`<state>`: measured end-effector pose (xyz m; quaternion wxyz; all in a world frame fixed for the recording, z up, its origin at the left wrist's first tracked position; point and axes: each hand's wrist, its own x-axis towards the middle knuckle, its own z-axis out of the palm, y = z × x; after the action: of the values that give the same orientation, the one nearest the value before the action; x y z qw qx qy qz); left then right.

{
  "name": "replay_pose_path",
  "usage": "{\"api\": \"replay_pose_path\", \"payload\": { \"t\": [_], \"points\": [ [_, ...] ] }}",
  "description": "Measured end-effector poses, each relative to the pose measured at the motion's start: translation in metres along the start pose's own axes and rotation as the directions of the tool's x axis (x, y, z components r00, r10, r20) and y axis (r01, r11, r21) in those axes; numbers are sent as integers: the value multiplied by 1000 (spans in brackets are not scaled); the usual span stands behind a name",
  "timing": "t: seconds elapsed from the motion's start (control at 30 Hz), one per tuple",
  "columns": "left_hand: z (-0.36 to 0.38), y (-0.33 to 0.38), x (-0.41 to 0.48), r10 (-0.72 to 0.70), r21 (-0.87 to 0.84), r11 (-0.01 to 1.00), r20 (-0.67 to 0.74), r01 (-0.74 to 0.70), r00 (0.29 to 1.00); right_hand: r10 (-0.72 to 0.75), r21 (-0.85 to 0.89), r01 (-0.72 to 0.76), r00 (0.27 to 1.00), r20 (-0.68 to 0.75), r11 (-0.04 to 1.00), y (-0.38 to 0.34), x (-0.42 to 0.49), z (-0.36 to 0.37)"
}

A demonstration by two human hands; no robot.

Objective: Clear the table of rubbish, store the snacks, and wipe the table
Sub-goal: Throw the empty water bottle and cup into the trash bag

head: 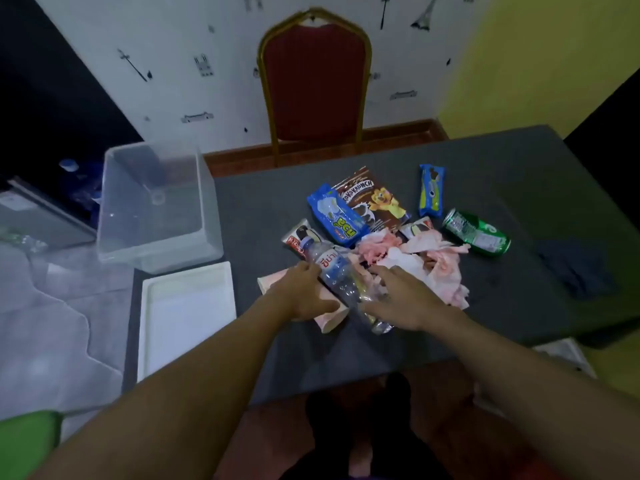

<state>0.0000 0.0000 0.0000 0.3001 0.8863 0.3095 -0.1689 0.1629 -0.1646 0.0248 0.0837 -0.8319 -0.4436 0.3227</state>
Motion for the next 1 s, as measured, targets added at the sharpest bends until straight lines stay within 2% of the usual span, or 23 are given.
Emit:
{"api": "replay_pose_path", "payload": {
  "t": [0.17, 0.3, 0.47, 0.67, 0.83, 1.0],
  "points": [
    [13, -3, -1, 6, 141, 990, -16, -3, 1000, 38, 14, -40, 992, 118, 999, 5, -2, 22],
    [19, -2, 0, 11, 257, 966, 32, -19, 999, 76, 91, -86, 992, 102, 992, 8, 2, 31],
    [16, 3, -1, -15, 242, 970, 43, 4, 999, 73, 168, -80, 996, 47, 983, 9, 2, 25],
    [2, 11, -5, -34, 57, 998, 7, 34, 999, 50, 280, -21, 994, -96, 960, 11, -3, 4],
    [-16, 15, -14, -8, -54, 999, -95, 3, 995, 2, 353, 70, 980, -201, 933, 4, -2, -13],
    [-36, 13, -18, -92, -194, 979, -154, 62, 984, -41, 372, 141, 964, -264, 918, -9, 3, -32]
  ]
}}
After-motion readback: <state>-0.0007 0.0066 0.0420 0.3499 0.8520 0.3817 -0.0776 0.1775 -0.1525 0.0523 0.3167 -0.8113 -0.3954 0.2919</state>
